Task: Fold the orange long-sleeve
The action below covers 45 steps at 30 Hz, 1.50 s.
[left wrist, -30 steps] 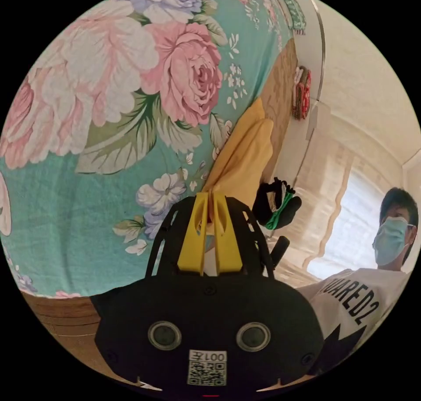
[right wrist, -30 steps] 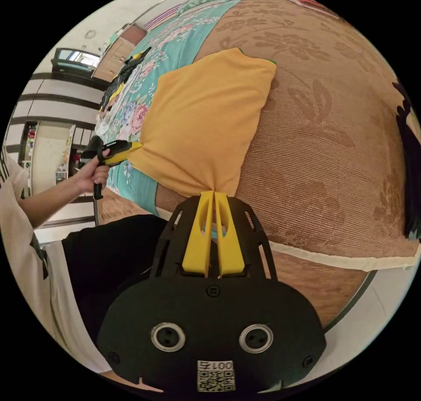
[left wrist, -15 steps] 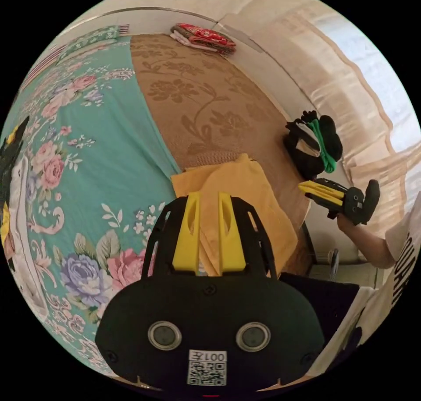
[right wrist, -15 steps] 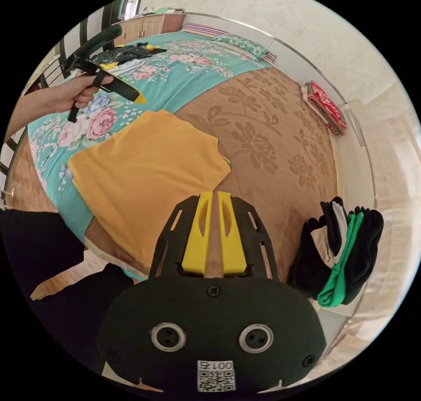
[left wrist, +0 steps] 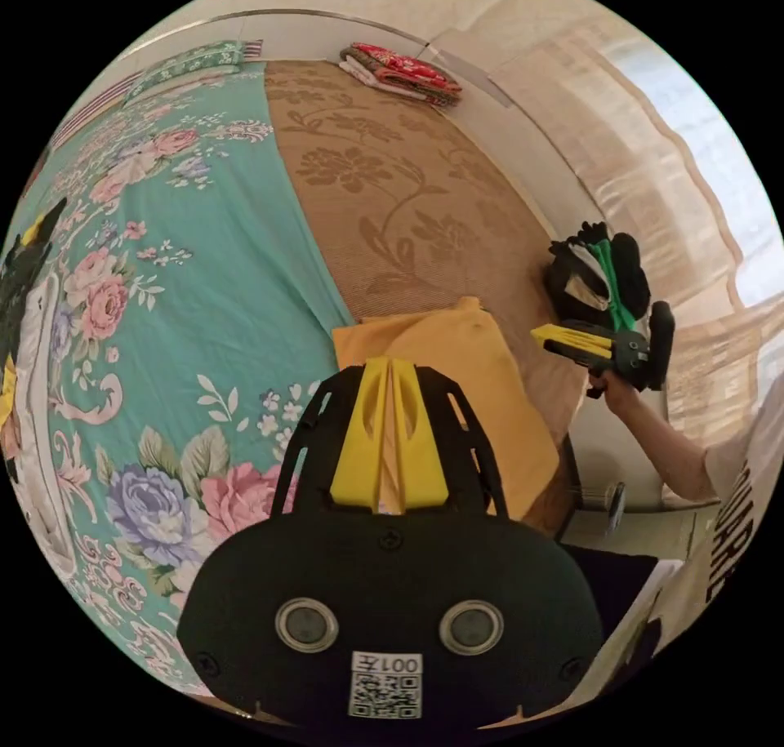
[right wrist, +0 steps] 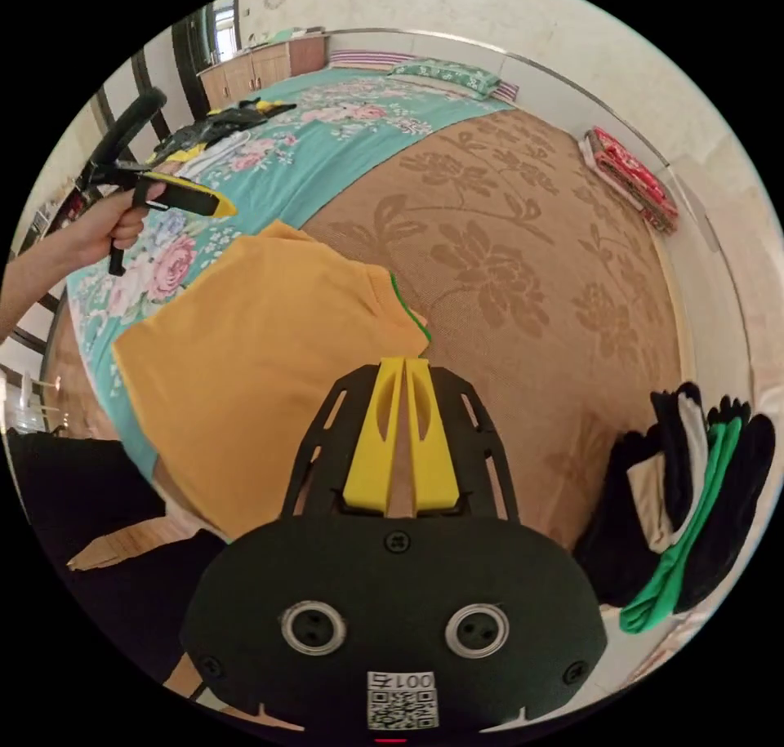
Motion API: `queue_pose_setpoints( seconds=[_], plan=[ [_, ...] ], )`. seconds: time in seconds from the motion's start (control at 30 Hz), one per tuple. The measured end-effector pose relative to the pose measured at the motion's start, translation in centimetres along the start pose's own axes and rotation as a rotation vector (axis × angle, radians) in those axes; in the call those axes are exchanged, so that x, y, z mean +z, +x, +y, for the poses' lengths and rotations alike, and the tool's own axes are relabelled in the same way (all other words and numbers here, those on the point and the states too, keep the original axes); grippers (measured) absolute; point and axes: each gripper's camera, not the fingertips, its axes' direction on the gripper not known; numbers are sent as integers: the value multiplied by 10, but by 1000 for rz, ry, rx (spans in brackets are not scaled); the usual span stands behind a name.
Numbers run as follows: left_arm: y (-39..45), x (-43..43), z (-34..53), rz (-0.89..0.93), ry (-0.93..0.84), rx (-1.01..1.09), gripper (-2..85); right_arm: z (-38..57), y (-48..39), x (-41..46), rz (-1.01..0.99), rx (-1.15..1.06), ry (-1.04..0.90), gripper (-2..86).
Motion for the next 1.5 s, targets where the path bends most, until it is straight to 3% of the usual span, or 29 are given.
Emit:
queue_pose_setpoints(
  seconds=[0.1, 0.2, 0.37, 0.57, 0.67, 0.8, 1.0, 1.1, 1.17, 1.23, 1.5],
  plan=[
    [-1, -23, 39, 198, -36, -88, 17, 59, 13, -29, -312, 143, -71, 59],
    [-1, -25, 86, 339, -118, -287, 42, 115, 24, -45, -594, 334, -7, 81],
    [-8, 8, 142, 720, -21, -807, 61, 157, 39, -30, -680, 523, -88, 100],
    [-1, 50, 129, 920, 51, -967, 107, 180, 57, -28, -897, 704, -141, 62],
    [6, 65, 118, 1089, 141, -1060, 167, 191, 71, -55, -1072, 763, -28, 31],
    [21, 69, 102, 1316, 352, -1234, 220, 180, 71, -115, -1140, 630, -8, 12],
    [47, 36, 40, 1394, 405, -1210, 215, 178, 78, -227, -1137, 588, 147, 4],
    [72, 16, 10, 1417, 254, -1179, 221, 191, 80, -292, -1048, 632, 280, 3],
    [96, 6, -16, 1356, -3, -1098, 244, 203, 80, -331, -997, 665, 381, 2],
    [114, 2, -32, 1355, -96, -1055, 262, 216, 79, -367, -959, 716, 462, 3],
    [191, 4, -152, 1352, -57, -852, 305, 278, 74, -520, -796, 714, 618, 2]
  ],
)
